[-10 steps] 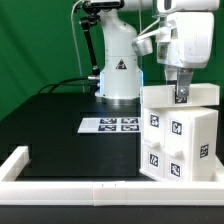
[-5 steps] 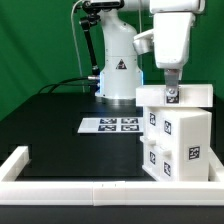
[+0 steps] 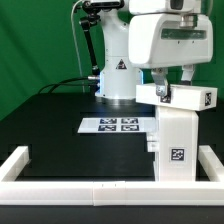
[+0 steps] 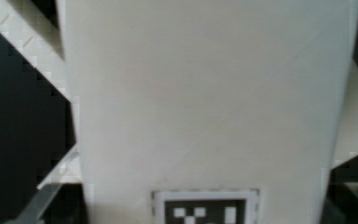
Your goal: Assemble cabinet
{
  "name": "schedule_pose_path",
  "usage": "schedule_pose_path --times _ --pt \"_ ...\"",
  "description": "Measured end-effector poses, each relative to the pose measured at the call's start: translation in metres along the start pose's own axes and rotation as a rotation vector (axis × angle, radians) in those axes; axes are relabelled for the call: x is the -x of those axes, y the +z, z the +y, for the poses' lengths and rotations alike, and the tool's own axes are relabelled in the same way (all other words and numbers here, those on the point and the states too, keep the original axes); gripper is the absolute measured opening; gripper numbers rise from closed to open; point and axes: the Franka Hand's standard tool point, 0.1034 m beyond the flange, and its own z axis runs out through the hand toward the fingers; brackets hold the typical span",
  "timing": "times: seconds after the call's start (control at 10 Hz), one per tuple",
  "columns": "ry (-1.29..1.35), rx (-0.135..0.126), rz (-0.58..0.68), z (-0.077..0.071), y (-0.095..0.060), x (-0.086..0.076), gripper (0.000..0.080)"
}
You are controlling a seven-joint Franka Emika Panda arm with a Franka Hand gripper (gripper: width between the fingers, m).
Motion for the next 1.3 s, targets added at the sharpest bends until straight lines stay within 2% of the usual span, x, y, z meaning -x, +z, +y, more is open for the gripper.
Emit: schedule_pose_path --times 1.0,1.3 --pt "0.751 -0.015 0.004 -0.017 0.0 -0.012 0.0558" --pt "0.938 -0.04 0.004 -0.02 0.0 -0.015 0.0558"
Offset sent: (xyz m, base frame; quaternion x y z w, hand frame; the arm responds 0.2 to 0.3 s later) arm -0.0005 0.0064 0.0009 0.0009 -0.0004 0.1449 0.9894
